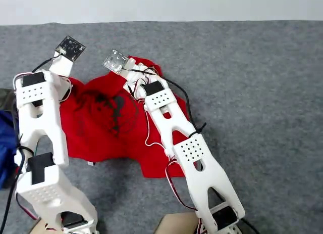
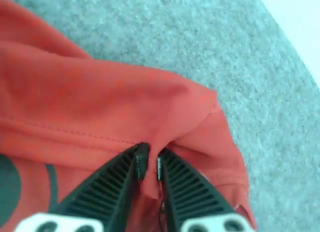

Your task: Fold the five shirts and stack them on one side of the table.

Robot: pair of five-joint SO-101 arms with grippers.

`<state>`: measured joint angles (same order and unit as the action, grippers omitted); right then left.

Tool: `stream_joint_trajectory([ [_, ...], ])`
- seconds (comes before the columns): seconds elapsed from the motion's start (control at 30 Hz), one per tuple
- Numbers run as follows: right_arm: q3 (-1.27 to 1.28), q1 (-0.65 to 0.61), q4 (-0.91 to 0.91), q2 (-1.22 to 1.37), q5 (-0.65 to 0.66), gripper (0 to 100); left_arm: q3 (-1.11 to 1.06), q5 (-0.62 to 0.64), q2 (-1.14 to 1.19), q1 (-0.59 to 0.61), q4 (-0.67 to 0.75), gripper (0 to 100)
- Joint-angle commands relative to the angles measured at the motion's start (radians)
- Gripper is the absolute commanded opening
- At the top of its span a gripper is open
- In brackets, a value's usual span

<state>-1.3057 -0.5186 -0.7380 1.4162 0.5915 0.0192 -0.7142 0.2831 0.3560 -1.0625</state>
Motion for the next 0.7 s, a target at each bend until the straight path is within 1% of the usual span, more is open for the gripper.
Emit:
stream_joint_trajectory([
  [0.0, -0.066, 0.028, -0.065, -0.047, 0.023, 1.1, 0.042, 0.011, -0.009, 0.005, -0.005, 0],
  [0.23, -0.235, 0.067, -0.328, -0.142, 0.025, 1.1, 0.059, 0.011, -0.020, -0.002, -0.006, 0],
  [0.43, -0.377, 0.094, -0.533, -0.191, 0.025, 1.1, 0.064, 0.012, -0.130, -0.023, -0.011, 0],
  [0.67, -0.376, 0.102, -0.763, -0.332, 0.020, 1.1, 0.064, 0.005, -0.232, -0.089, -0.120, 0],
])
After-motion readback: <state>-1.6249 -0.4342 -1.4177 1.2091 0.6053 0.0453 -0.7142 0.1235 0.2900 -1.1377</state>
